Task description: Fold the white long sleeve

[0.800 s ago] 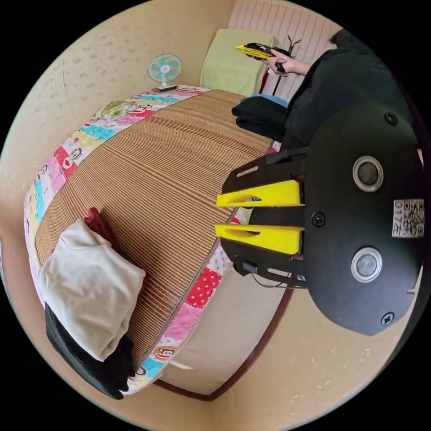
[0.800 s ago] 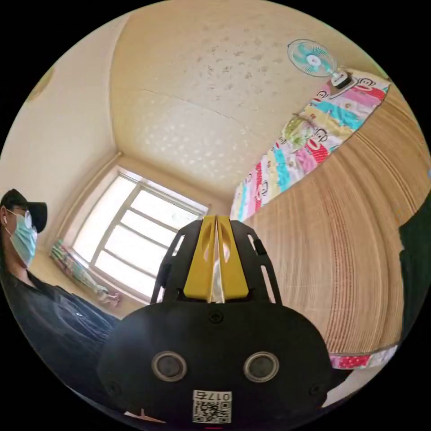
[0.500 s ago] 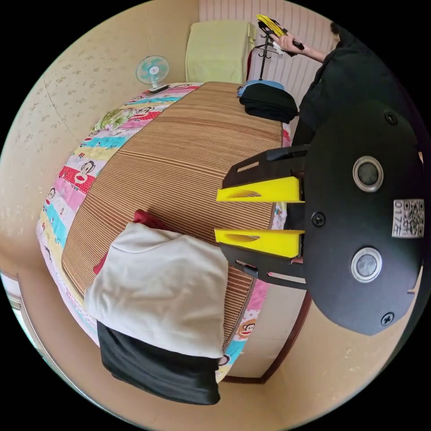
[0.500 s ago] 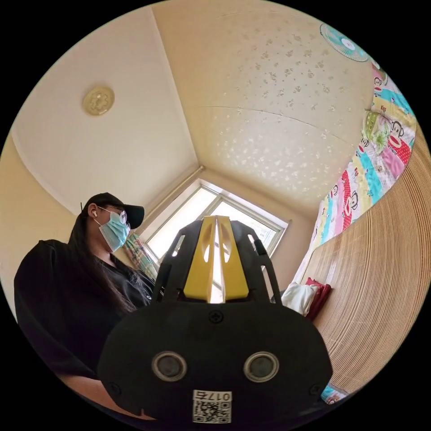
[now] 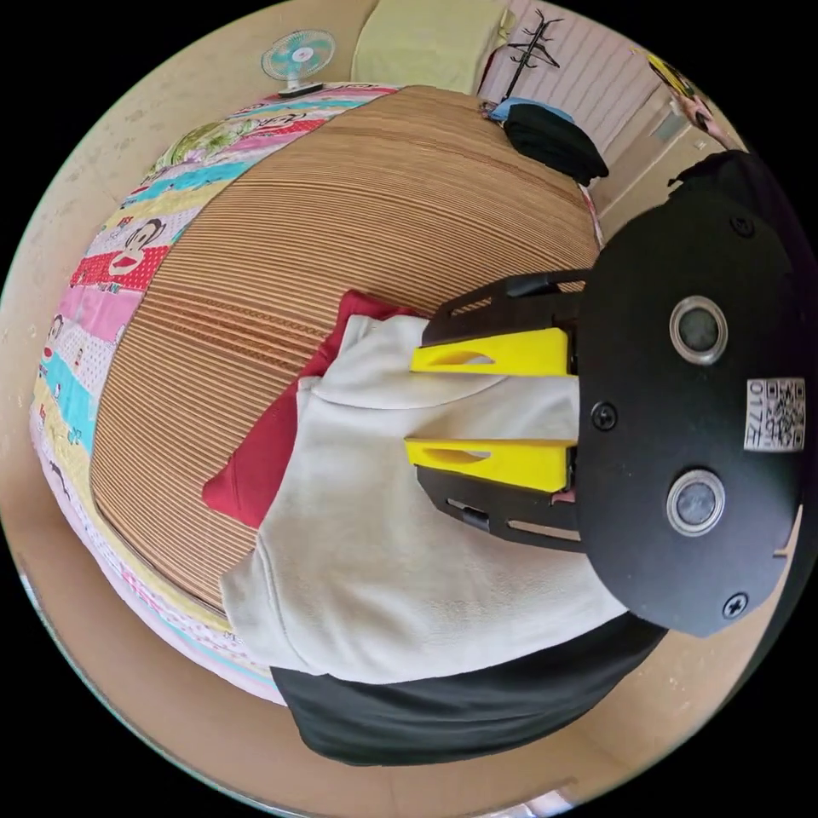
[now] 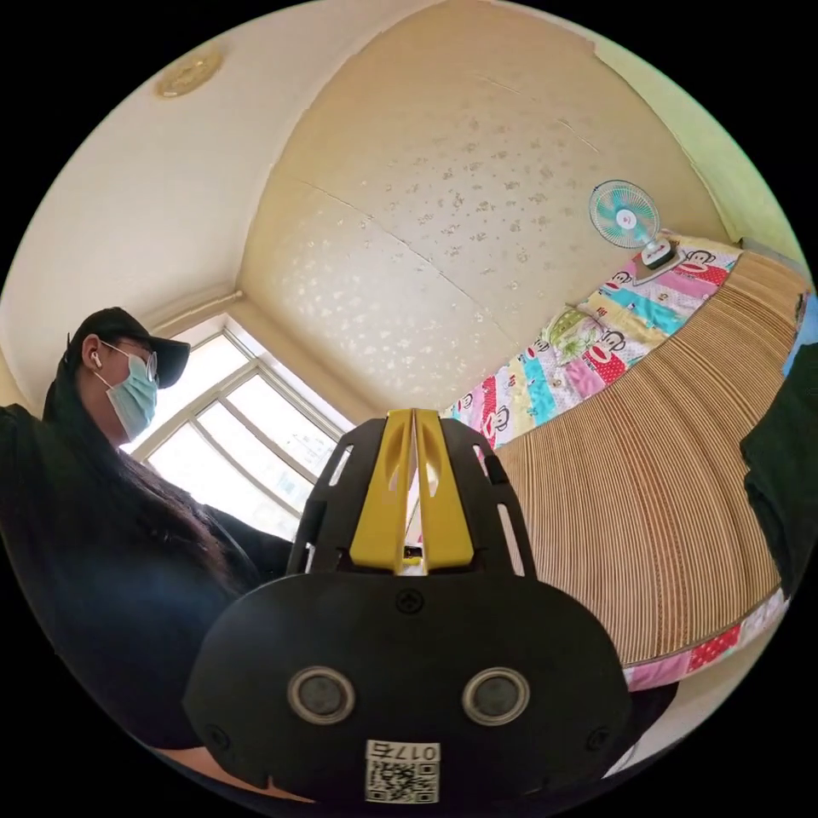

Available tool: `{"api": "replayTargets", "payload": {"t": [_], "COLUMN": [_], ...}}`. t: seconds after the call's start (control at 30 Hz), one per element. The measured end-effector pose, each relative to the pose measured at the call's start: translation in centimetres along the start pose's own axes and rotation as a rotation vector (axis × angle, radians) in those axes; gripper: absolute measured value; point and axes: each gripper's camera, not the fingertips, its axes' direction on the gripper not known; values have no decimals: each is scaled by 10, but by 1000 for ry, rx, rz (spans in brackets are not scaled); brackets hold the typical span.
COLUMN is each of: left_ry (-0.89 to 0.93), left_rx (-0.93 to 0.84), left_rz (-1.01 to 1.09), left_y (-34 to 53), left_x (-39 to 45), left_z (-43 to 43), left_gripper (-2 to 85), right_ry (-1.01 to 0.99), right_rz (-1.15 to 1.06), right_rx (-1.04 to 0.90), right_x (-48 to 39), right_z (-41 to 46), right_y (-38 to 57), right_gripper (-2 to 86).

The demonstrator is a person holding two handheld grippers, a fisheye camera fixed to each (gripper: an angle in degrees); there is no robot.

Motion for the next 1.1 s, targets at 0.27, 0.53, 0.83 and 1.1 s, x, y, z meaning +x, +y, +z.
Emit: {"api": "replayTargets", "payload": {"t": [0.27, 0.53, 0.83, 1.1], "left_ry": [753, 1231, 1531, 1314], "left_rx": [126, 395, 174, -118], "left_rz": [466, 1361, 2036, 2035], "left_y": [105, 291, 438, 539], "left_x": [-37, -27, 124, 212], "left_z": [-65, -231, -251, -172], "left_gripper": [42, 36, 37, 39], "right_ry": [-43, -195, -394, -695], "right_rz": [52, -158, -748, -615], "right_rx": [20, -248, -526, -605], "right_x": [10, -16, -157, -115], "right_z": [20, 89, 148, 168], "right_y": [18, 32, 50, 119], "right_gripper": [7, 29, 142, 74]}}
